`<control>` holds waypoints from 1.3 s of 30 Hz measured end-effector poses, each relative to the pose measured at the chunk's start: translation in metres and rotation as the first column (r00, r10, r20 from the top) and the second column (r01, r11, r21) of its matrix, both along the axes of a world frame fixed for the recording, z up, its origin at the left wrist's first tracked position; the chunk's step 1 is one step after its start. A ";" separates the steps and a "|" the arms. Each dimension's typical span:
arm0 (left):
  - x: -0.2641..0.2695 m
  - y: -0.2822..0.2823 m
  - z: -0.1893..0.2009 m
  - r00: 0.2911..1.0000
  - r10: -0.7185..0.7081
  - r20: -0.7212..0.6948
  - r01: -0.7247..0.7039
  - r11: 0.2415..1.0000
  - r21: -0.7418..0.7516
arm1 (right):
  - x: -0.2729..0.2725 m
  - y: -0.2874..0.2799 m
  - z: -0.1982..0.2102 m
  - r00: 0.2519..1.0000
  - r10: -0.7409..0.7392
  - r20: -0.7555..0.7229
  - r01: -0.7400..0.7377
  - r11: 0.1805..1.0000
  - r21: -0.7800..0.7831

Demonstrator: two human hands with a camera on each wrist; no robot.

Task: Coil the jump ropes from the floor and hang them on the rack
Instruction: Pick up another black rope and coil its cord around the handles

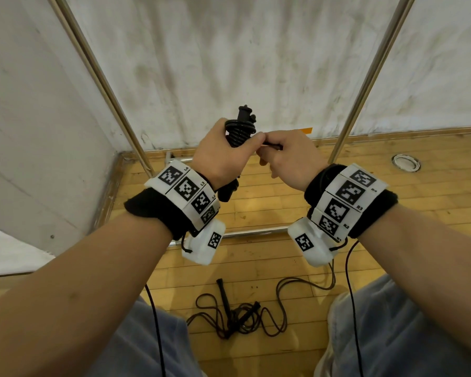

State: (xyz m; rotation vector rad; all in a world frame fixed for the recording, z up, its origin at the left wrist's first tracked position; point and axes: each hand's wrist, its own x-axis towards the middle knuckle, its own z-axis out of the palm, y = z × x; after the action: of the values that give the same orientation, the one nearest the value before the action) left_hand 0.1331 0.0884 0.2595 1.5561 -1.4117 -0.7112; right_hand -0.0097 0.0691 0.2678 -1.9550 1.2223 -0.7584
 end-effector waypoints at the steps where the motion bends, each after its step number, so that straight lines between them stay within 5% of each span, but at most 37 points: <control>1: -0.001 -0.001 -0.001 1.000 -0.012 0.023 0.012 1.000 0.004 | 0.000 -0.001 0.000 0.999 -0.026 0.029 0.026 1.000 0.008; 5: -0.001 -0.005 -0.002 0.970 -0.166 -0.178 0.194 0.970 0.149 | 0.000 -0.004 -0.003 0.997 -0.072 -0.004 0.072 0.997 0.007; 8: 0.003 -0.004 -0.004 0.961 -0.230 -0.152 0.256 0.950 0.179 | -0.003 -0.007 -0.004 0.996 -0.093 0.004 0.093 0.996 -0.004; 12: 0.010 -0.001 -0.003 0.978 -0.207 0.009 0.206 0.975 0.084 | -0.004 -0.007 -0.003 0.992 -0.116 0.042 0.117 0.993 -0.024; 17: 0.007 0.000 0.006 0.957 -0.173 -0.232 0.202 0.974 0.106 | 0.002 -0.001 -0.001 0.999 -0.036 0.033 0.035 0.999 0.030; 26: -0.001 0.006 0.014 0.939 -0.162 -0.303 0.193 0.978 0.075 | 0.005 -0.003 -0.002 0.985 -0.050 0.165 0.050 0.999 0.005; 33: -0.006 0.003 0.009 0.963 -0.024 -0.269 0.051 0.994 0.095 | 0.008 0.000 -0.007 0.994 -0.046 0.099 0.053 0.996 -0.065; 39: 0.002 -0.001 0.013 0.888 -0.056 -0.456 0.131 0.982 0.135 | 0.009 -0.001 -0.002 0.990 -0.015 0.138 0.020 0.999 -0.036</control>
State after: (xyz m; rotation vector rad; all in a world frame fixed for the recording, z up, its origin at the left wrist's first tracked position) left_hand 0.1351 0.0878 0.2721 1.3319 -1.1030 -1.1883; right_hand -0.0010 0.0679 0.2661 -1.8898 1.1518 -0.9155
